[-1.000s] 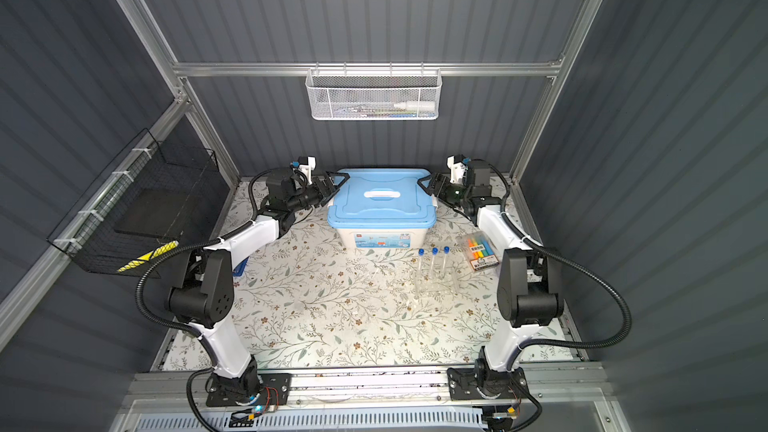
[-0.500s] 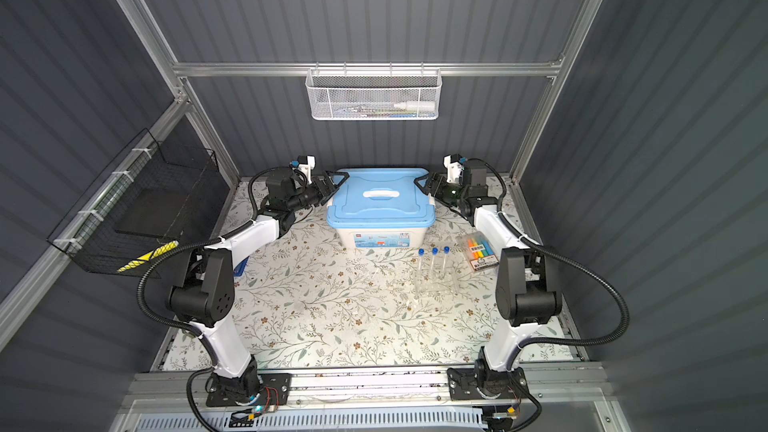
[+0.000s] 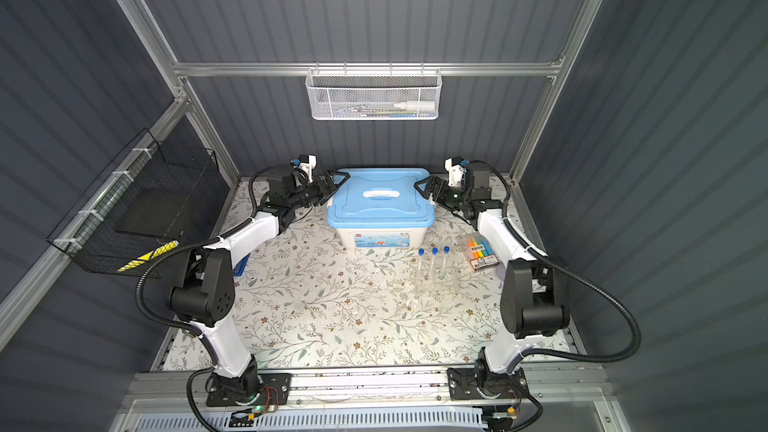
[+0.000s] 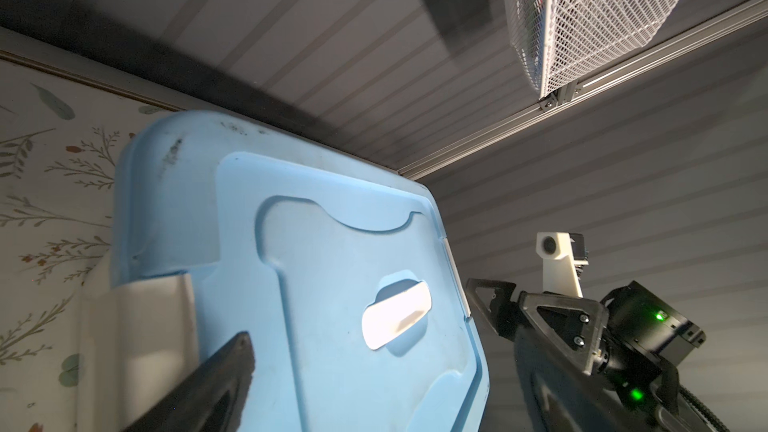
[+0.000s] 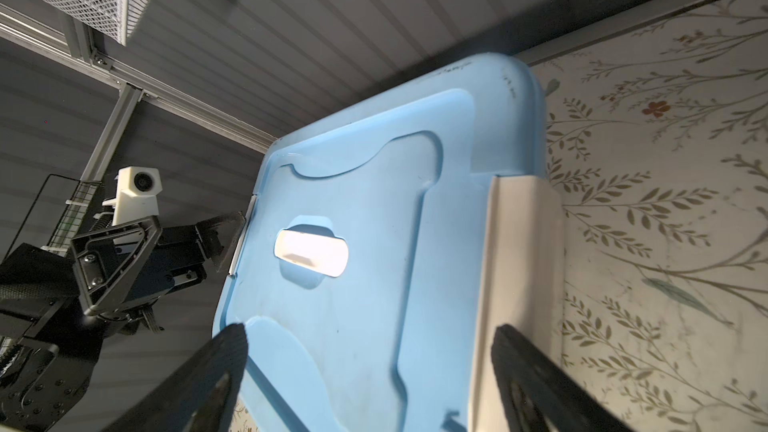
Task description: Organize the chemistry lab equipment
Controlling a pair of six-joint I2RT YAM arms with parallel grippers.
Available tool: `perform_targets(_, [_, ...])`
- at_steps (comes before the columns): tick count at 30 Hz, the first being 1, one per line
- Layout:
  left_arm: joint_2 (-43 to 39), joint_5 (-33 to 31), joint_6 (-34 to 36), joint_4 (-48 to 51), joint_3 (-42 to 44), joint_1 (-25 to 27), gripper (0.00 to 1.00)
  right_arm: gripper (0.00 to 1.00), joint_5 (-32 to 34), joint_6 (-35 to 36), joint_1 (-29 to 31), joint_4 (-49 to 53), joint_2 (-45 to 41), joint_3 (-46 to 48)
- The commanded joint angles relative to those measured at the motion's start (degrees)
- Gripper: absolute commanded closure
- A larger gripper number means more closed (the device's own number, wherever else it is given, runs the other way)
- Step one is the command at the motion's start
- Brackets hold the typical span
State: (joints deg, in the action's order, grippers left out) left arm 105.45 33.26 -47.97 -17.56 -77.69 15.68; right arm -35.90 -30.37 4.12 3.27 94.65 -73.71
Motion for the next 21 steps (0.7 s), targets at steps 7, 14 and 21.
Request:
perform_targets(7, [-3.91, -5.66, 11.33, 17.09, -2.79, 0.58, 0.0, 0.03, 5.0, 7.83, -2.89, 0.71, -10.43, 6.07])
perform_targets(14, [-12.25, -20.81, 21.26, 22.22, 3.29, 0.58, 0.0, 0.01, 12.23, 11.38, -5.84, -5.4, -20.24, 16.05])
perform_targets(21, [-20.38, -41.73, 26.87, 26.19, 11.58, 0.29, 0.0, 0.01, 20.08, 14.18, -9.24, -6.59, -26.94, 23.22])
